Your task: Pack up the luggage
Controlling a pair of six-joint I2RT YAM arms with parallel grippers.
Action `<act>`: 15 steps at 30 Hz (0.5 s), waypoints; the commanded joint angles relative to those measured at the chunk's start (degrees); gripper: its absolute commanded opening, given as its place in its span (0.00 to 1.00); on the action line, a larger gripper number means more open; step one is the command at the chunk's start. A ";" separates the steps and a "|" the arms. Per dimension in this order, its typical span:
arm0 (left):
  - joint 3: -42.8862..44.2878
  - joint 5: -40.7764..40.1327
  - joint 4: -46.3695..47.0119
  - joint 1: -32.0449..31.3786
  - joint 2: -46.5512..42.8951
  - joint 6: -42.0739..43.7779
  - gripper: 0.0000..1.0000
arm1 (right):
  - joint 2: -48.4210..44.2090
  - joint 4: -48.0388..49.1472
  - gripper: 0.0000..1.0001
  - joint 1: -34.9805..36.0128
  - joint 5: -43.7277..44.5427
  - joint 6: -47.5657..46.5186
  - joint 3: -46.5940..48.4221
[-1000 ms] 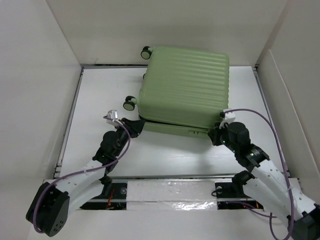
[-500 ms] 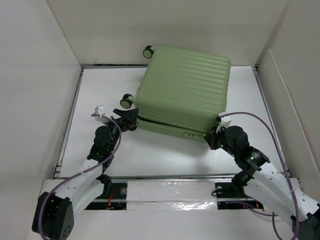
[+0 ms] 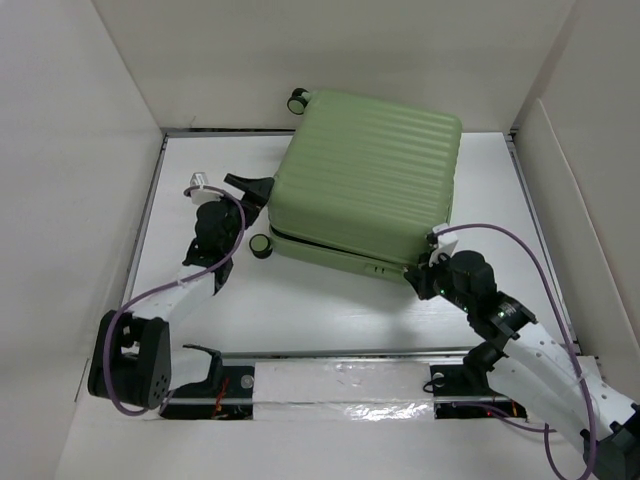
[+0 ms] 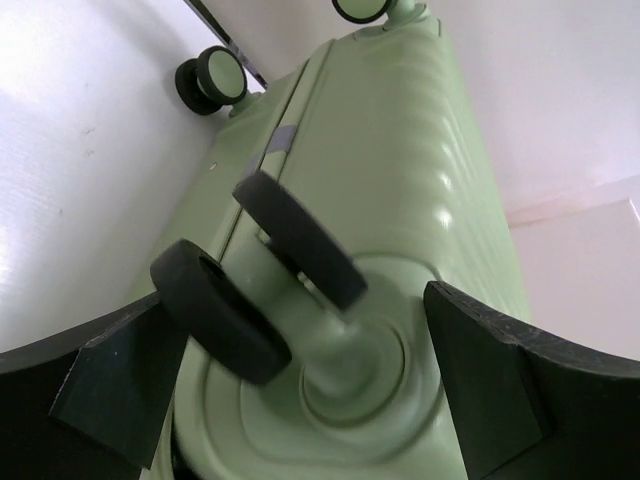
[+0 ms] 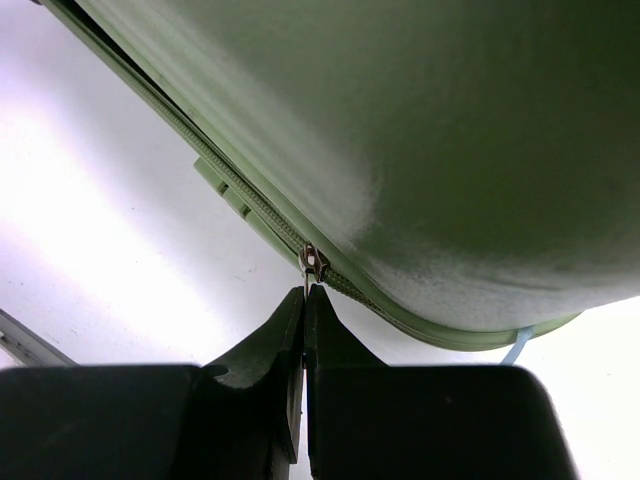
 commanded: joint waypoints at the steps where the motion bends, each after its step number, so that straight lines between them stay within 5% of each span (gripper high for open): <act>1: 5.09 2.14 4.56 0.79 2.65 -1.83 0.98 | -1.09 9.38 0.00 0.52 -4.66 -0.83 0.86; 9: 8.52 0.30 12.56 0.79 11.17 -6.92 0.91 | -2.32 9.20 0.00 0.52 -4.57 -0.21 -0.29; 12: 9.93 1.09 15.36 1.50 14.34 -8.59 0.80 | -2.67 9.03 0.00 0.52 -4.22 0.05 -0.55; 15: 9.32 0.30 19.14 2.02 15.75 -9.65 0.52 | -3.20 7.98 0.00 1.04 -3.78 0.22 -0.38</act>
